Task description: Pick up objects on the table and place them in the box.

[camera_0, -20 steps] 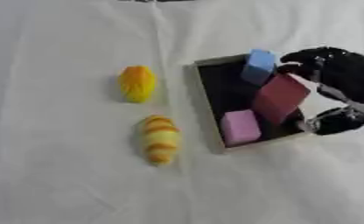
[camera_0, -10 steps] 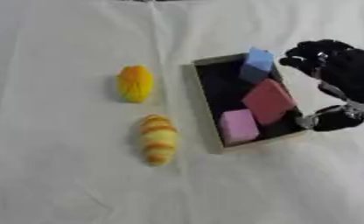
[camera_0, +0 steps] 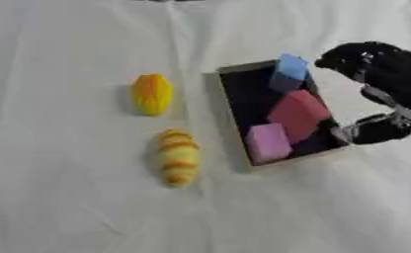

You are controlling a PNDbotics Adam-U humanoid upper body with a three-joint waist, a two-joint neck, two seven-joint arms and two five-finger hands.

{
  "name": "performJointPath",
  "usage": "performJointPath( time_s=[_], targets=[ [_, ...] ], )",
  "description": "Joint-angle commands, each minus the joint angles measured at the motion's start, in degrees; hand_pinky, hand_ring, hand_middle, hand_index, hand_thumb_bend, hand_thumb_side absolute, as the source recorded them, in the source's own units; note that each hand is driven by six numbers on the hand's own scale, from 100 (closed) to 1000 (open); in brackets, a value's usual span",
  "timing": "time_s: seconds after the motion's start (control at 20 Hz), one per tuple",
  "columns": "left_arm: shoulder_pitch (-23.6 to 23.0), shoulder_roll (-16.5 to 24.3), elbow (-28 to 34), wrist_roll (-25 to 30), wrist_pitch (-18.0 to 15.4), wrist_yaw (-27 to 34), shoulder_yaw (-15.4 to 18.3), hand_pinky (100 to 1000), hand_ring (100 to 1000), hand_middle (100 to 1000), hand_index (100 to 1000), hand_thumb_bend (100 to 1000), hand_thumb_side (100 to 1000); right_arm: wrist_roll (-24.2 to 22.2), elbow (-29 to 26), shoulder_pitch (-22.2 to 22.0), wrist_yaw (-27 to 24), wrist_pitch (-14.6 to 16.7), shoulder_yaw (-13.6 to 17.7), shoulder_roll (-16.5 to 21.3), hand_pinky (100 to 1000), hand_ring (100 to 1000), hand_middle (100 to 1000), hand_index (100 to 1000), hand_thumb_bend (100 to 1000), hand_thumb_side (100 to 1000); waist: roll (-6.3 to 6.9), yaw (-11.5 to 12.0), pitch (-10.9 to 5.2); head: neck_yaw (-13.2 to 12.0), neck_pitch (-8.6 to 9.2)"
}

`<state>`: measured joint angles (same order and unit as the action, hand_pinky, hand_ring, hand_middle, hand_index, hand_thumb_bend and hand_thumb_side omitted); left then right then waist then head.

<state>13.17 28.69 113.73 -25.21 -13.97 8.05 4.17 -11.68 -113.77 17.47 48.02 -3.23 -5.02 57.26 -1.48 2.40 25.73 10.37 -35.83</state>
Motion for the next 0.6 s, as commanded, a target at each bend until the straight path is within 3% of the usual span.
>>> performJointPath(
  time_s=[0.05, 0.45, 0.6],
  targets=[
    [-0.05, 1.13, 0.86, -0.21, 0.07, -0.01, 0.91, 705, 686, 653, 783, 100, 626, 1.37, -0.82, 1.3, -1.38, 0.52, 2.43, 2.66, 886, 908, 863, 928, 441, 461, 0.25, -0.19, -2.27, -0.49, -0.64],
    [-0.35, 1.45, 0.86, -0.29, -0.15, -0.14, 0.99, 705, 687, 653, 782, 100, 624, 4.2, -0.82, 3.39, -6.08, 3.16, 5.7, 3.56, 871, 881, 830, 927, 453, 379, 0.0, -0.47, -2.94, -1.28, -1.51],
    [-0.47, 1.54, 0.86, -0.32, -0.21, -0.22, 1.01, 705, 687, 653, 782, 100, 622, 5.52, -0.82, 3.71, -7.57, 3.62, 6.94, 3.82, 870, 875, 823, 919, 390, 316, -0.02, -0.66, -3.08, -1.73, -1.89]
  ],
)
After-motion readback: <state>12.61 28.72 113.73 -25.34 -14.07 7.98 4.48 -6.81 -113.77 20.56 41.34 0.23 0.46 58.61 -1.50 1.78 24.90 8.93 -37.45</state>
